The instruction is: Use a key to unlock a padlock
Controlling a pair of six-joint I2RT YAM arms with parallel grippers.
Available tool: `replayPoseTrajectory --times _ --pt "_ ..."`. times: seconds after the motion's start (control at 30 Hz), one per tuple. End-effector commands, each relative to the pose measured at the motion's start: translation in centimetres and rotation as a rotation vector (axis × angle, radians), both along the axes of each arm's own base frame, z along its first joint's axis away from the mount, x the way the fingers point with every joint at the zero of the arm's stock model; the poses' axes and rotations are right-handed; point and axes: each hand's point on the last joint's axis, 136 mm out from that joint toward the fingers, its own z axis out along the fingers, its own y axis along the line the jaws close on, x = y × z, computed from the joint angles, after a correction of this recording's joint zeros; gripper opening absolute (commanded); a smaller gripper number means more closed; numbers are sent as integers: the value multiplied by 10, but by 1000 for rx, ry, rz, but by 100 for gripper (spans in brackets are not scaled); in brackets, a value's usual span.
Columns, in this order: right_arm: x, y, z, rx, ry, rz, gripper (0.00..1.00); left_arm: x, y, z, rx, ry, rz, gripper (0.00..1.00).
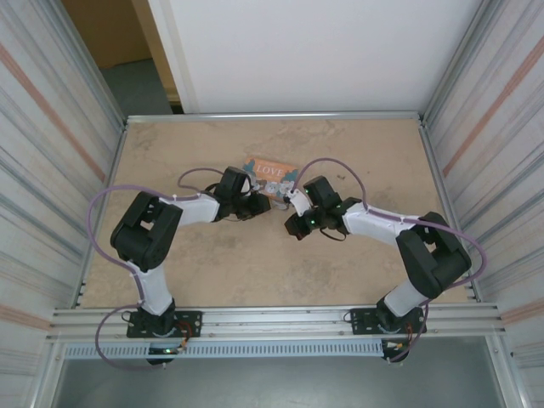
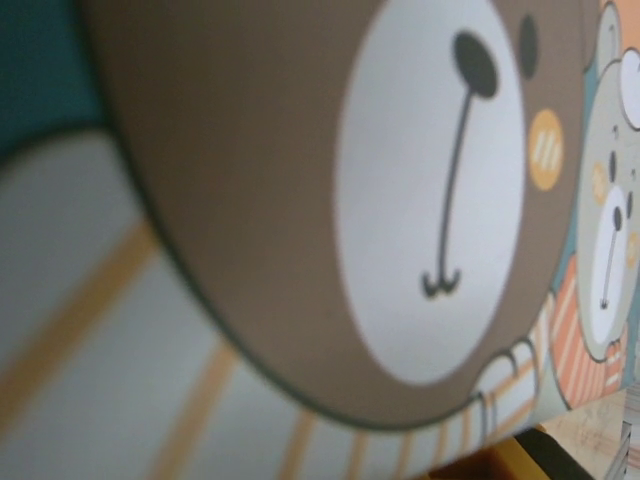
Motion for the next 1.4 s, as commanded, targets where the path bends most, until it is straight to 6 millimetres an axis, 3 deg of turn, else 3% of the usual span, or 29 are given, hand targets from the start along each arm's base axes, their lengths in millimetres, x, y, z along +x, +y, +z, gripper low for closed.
replayPoseTrajectory --times 0.0,0.83,1.37 --pt "5 4 3 -11 -89 25 0 2 -12 33 -77 -13 -7 21" --pt "36 24 -20 -54 -217 17 0 -5 -21 48 -130 22 -2 18" --pt "54 23 -17 -40 -297 -27 0 -9 -22 56 -133 34 -4 18"
